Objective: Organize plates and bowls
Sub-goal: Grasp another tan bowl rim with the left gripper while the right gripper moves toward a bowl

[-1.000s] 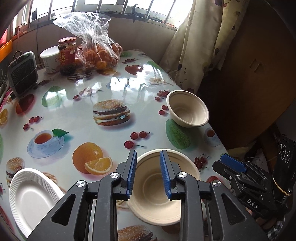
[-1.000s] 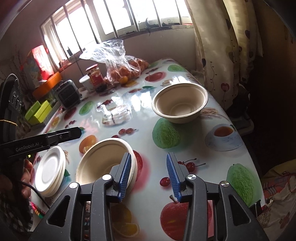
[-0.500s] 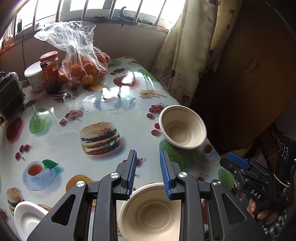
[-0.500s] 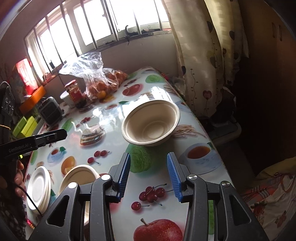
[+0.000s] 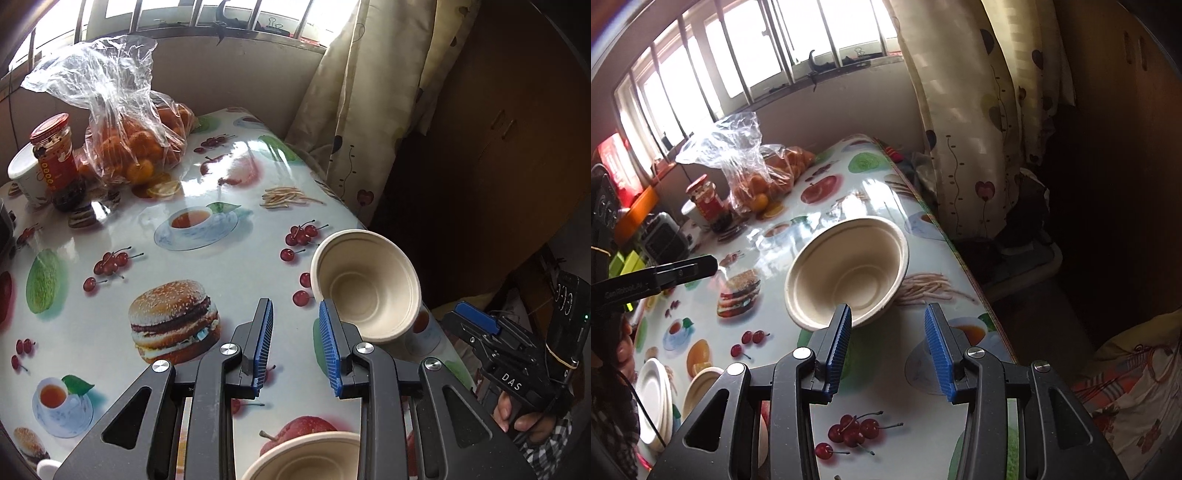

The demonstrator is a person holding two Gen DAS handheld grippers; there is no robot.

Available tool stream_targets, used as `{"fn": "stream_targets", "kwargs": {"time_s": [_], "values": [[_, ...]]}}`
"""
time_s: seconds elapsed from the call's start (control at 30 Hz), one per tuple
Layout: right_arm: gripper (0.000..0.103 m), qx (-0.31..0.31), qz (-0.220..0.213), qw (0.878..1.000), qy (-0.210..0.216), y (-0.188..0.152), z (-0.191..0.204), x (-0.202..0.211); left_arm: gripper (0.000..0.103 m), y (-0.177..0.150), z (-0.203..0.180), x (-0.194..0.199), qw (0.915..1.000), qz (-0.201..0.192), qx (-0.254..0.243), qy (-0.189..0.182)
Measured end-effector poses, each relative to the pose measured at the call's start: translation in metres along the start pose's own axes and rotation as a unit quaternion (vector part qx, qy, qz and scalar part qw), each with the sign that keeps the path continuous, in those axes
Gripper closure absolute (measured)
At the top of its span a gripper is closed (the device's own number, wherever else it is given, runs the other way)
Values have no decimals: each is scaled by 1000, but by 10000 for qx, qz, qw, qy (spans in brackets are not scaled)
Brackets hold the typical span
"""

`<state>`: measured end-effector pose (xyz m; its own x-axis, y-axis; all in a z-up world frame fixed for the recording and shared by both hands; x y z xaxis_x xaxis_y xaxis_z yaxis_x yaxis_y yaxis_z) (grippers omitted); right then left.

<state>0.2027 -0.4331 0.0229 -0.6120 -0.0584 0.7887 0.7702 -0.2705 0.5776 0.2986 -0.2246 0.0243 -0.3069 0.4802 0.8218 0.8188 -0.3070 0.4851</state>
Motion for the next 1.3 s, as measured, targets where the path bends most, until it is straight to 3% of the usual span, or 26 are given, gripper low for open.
{"fn": "stream_targets", "kwargs": {"time_s": [0.67, 1.3], "values": [[62, -54, 272, 9995, 150, 11, -4, -42, 76, 24, -18, -73, 9956, 797, -298, -387], [70, -116, 346, 9990, 247, 13, -6, -52, 77, 24, -15, -90, 9941, 961, -97, -484]]}}
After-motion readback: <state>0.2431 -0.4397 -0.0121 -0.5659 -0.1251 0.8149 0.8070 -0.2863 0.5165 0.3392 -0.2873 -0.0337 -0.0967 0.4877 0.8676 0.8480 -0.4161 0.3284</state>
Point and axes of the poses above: each gripper's, at about its wrist camera, not at the fingertips, and x roughly against the way its jaws point, z to its left, y to its top, the point moved 4 cm from there along -x, roughly the way its jaws point, and after that the axes turned 5 degrees about z, right-handed, at the moved point
